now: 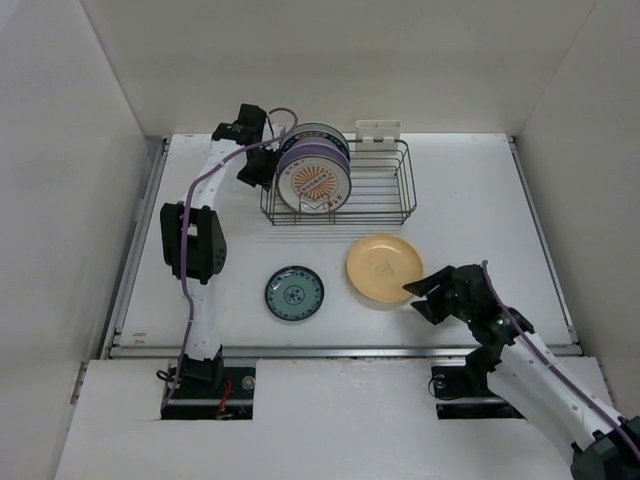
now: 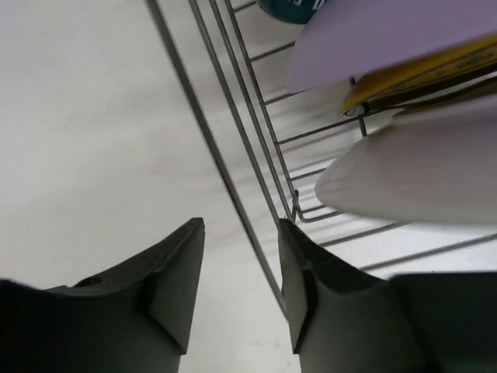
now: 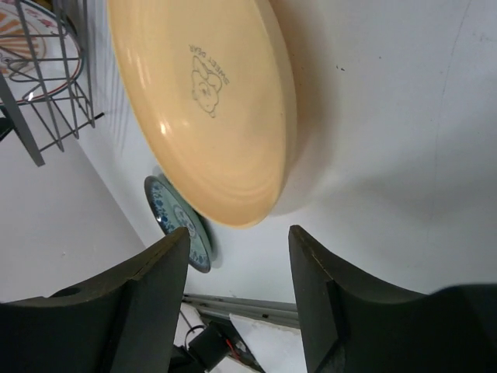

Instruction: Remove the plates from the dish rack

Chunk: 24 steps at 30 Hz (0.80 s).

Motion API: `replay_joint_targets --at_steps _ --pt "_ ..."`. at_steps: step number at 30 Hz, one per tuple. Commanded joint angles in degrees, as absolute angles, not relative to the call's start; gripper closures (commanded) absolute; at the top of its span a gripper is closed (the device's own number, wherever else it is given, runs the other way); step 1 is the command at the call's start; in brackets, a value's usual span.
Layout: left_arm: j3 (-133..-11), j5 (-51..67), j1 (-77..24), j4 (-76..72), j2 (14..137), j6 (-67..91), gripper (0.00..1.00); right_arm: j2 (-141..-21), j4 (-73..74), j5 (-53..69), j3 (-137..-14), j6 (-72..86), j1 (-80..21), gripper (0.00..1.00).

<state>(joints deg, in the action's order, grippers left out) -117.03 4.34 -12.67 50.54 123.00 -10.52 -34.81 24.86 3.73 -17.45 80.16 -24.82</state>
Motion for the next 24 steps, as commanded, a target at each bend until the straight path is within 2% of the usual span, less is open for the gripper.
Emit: replay_joint_targets --at_steps 1,7,11,13,19,23,24 --pt "-116.0 2.7 -13.4 46.1 112.2 -12.1 0.60 -32.3 31.5 2.7 -18.3 83.6 -24.8 0.40" --pt "-115.4 5.5 -17.0 44.8 108.4 -19.1 0.51 -32.2 32.8 0.3 -21.3 79.9 -24.8 0.39" --pt "-117.4 5.5 -20.2 47.5 113.5 -23.6 0.51 -34.8 30.6 0.3 -23.9 76.3 -24.8 0.39" --pt "-120.7 5.5 -20.7 49.2 115.9 -24.3 0.54 -36.6 30.1 0.3 -24.8 73.9 -24.8 0.39" --pt "-121.9 3.2 -22.4 44.9 119.6 -24.3 0.55 -39.8 29.5 0.3 -26.8 70.8 -24.8 0.39" --pt "-122.5 1.9 -22.4 44.4 120.8 -24.3 0.67 -39.1 29.5 0.3 -26.8 70.8 -24.8 0.39" --pt "-122.5 1.9 -22.4 44.4 120.8 -23.7 0.77 -39.1 29.5 0.3 -26.8 70.8 -25.3 0.39"
